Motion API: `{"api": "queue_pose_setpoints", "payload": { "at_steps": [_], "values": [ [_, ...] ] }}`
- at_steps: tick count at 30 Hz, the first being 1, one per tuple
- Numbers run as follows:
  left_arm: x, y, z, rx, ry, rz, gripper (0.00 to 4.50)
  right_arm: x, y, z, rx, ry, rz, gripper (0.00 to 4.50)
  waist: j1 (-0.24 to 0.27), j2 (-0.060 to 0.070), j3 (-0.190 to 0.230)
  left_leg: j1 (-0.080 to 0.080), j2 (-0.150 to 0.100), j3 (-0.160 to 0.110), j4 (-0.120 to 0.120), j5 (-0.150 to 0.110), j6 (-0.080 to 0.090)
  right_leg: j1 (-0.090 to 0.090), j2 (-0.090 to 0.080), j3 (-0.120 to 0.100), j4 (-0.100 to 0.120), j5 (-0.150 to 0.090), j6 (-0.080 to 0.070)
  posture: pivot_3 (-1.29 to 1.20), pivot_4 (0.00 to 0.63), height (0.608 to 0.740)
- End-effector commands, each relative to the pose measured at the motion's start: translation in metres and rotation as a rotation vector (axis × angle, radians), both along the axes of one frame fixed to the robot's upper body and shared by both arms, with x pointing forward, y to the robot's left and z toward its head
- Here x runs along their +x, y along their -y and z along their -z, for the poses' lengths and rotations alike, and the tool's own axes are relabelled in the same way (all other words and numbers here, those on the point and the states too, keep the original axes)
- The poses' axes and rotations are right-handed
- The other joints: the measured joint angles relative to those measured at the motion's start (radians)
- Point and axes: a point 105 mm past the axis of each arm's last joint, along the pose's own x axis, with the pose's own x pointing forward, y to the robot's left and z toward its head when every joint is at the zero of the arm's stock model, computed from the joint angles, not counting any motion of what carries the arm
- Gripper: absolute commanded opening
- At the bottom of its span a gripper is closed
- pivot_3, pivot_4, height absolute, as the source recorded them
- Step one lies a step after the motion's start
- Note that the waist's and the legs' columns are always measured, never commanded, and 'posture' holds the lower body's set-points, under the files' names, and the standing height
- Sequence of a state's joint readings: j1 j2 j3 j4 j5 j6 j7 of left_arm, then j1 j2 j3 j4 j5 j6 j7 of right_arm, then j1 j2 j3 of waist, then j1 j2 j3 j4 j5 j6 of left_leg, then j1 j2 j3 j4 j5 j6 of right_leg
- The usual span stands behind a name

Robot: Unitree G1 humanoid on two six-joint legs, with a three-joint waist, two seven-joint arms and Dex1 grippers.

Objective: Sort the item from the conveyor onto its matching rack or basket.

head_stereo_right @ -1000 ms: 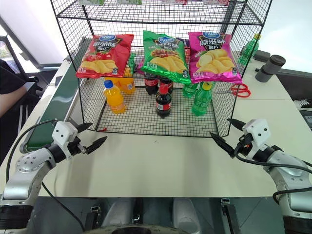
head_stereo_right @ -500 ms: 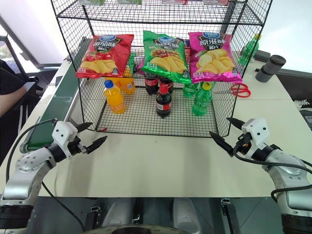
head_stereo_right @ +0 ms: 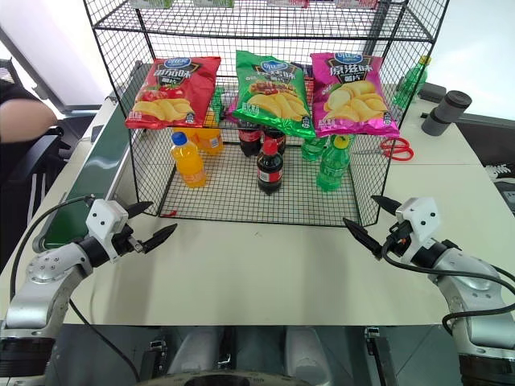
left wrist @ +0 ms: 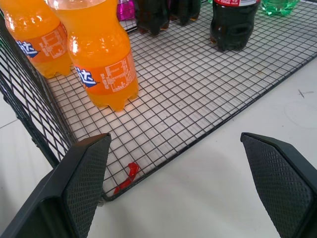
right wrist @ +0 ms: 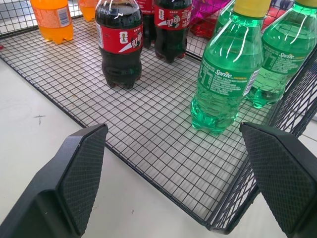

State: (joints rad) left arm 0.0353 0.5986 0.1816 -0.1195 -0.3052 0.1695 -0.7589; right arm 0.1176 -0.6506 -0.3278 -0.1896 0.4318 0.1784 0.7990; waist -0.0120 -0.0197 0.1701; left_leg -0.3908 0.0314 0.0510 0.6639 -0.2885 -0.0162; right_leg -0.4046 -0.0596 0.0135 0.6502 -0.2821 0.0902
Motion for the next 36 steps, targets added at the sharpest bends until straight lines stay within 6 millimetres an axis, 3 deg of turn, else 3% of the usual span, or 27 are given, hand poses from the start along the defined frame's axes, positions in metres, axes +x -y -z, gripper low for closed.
{"api": "queue_pose_setpoints", "payload": {
  "at_steps": [1, 16, 36],
  "values": [
    [0.001, -0.005, -0.012, 0.019, 0.040, 0.000, 4.50, -0.001, -0.003, -0.006, -0.002, 0.031, -0.009, 4.44, 0.000, 0.000, 0.000, 0.000, 0.000, 0.000, 0.000, 0.000, 0.000, 0.000, 0.000, 0.000, 0.000, 0.000, 0.000, 0.00, 0.150, 0.740],
    [0.000, -0.012, -0.017, 0.010, 0.071, -0.021, 4.50, -0.001, -0.007, -0.003, -0.001, 0.014, -0.020, 4.44, 0.000, 0.000, 0.000, 0.000, 0.000, 0.000, 0.000, 0.000, 0.000, 0.000, 0.000, 0.000, 0.000, 0.000, 0.000, 0.00, 0.150, 0.740],
    [0.002, 0.005, -0.029, -0.003, 0.107, -0.029, 4.50, 0.007, -0.013, -0.006, -0.024, 0.019, -0.053, 4.44, 0.000, 0.000, 0.000, 0.000, 0.000, 0.000, 0.001, 0.000, 0.000, 0.000, 0.001, 0.000, 0.001, 0.000, 0.000, 0.00, 0.150, 0.740]
  ]
}}
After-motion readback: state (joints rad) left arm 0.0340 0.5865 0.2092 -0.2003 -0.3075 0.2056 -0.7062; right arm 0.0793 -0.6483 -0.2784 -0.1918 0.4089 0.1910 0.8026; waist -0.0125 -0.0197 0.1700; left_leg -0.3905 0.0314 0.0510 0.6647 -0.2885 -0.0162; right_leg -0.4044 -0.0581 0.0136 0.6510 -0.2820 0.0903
